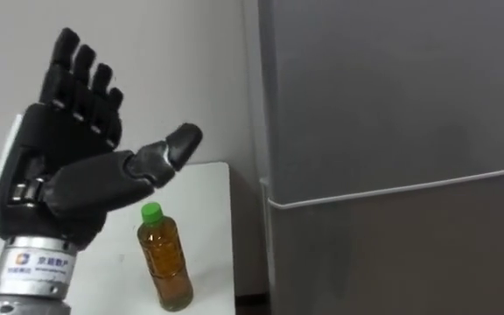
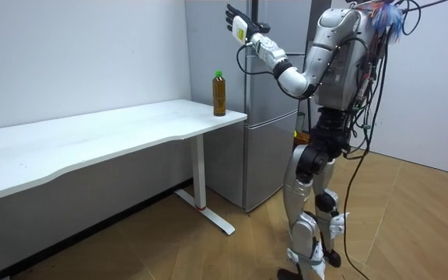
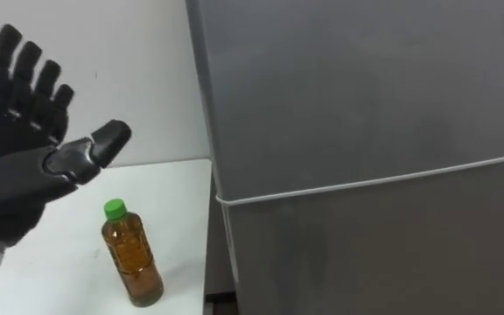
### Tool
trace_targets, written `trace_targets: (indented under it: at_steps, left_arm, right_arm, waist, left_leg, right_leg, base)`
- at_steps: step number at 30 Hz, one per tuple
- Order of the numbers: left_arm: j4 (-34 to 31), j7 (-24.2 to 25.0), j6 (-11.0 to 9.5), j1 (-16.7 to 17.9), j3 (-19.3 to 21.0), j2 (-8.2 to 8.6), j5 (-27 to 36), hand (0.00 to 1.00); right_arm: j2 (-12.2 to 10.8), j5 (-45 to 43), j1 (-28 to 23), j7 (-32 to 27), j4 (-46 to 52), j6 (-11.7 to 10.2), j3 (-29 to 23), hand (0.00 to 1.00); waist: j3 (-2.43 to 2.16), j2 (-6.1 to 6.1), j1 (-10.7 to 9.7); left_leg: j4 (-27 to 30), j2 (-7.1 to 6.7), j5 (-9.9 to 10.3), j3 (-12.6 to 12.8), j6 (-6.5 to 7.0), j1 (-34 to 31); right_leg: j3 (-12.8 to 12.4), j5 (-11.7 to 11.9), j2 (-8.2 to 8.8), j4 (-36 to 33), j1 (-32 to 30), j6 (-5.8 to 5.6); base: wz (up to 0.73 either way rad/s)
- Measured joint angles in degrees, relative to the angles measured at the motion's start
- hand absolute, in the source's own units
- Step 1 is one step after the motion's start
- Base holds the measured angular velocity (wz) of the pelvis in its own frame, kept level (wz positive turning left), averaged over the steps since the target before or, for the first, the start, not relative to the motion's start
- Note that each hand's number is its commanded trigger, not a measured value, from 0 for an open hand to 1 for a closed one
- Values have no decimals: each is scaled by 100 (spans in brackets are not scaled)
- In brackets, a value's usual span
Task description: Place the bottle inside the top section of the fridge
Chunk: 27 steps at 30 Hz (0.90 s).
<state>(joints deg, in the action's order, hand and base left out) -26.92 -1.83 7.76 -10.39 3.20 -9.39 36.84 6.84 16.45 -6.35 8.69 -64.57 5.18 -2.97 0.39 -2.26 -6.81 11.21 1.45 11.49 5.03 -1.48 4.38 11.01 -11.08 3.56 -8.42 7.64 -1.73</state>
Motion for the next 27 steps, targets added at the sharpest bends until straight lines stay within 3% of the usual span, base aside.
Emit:
trace_targets:
  at_steps: [6,13,15,27]
  left_arm:
    - [302,182,237,0,-54,0,339,0]
    - [602,265,452,-17,-103,-3,417,0]
    - [928,271,593,-145,-103,-3,418,0]
    - [1403,353,732,-489,-123,1,424,0]
  right_arm:
    - [12,9,108,9,1,121,42,0]
    - [47,-97,189,22,11,249,44,0]
    - [49,-136,204,22,30,251,46,0]
    - [68,-138,180,29,197,437,55,0]
  waist:
    - [-21,-42,-91]
    - [6,-122,-206]
    - [12,-161,-240]
    - [18,-182,-269]
  left_leg:
    - [9,22,-7,135,11,-60]
    - [5,23,-7,250,11,-83]
    - [-1,30,-7,280,10,-77]
    - [-49,34,-7,298,10,-68]
  right_leg:
    - [-134,5,-14,-26,-125,4]
    - [-144,5,-7,-20,-170,4]
    - [-162,6,-9,-21,-173,6]
    - [-165,14,-12,-28,-167,11]
  base:
    - [-9]
    - [-3]
    - [-6]
    - [-1]
